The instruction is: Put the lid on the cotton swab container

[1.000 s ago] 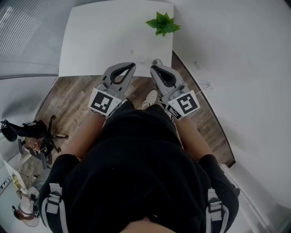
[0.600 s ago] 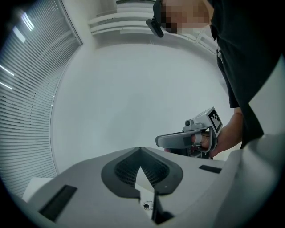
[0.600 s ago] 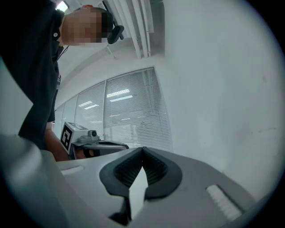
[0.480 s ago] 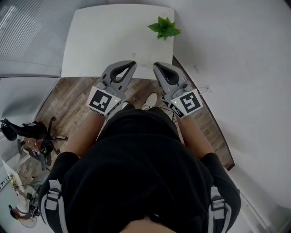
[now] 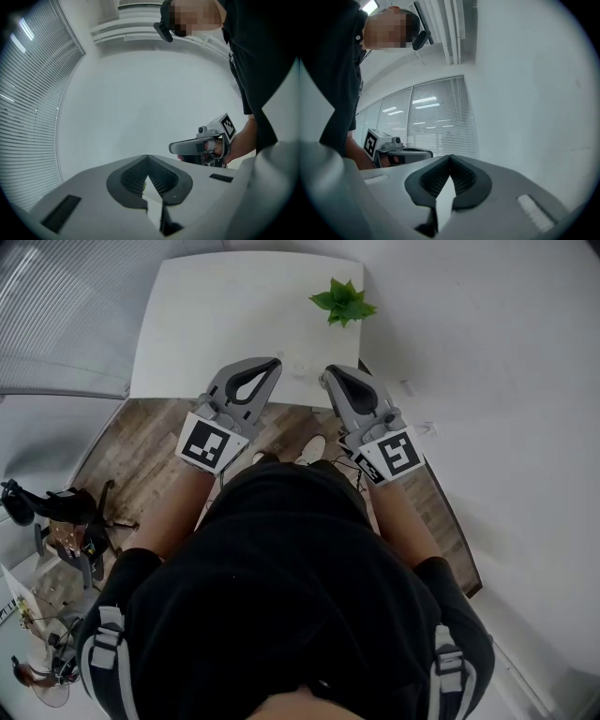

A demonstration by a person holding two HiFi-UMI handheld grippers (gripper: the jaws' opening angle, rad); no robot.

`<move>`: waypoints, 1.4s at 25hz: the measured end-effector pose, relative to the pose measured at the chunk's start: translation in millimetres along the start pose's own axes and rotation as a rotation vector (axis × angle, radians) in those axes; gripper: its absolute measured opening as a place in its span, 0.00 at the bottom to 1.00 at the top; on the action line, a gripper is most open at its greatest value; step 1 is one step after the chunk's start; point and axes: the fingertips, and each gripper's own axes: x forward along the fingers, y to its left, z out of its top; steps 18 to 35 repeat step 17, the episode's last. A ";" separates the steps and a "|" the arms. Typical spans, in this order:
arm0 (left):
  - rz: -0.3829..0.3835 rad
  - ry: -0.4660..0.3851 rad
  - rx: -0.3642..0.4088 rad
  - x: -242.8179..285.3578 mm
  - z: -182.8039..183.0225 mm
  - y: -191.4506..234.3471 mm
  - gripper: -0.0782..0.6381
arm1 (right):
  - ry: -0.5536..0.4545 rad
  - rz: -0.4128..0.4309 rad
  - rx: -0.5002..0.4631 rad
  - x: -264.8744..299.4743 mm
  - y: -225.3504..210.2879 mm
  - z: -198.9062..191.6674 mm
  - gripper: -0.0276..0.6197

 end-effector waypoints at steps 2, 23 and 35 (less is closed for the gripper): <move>-0.005 -0.003 -0.001 0.8 2.0 0.1 0.12 | -0.003 -0.002 -0.005 0.3 -0.6 1.6 0.06; 0.032 0.024 -0.015 8.4 -9.7 1.2 0.12 | -0.004 -0.016 -0.007 -5.7 -12.4 -3.3 0.06; 0.032 0.024 -0.015 8.4 -9.7 1.2 0.12 | -0.004 -0.016 -0.007 -5.7 -12.4 -3.3 0.06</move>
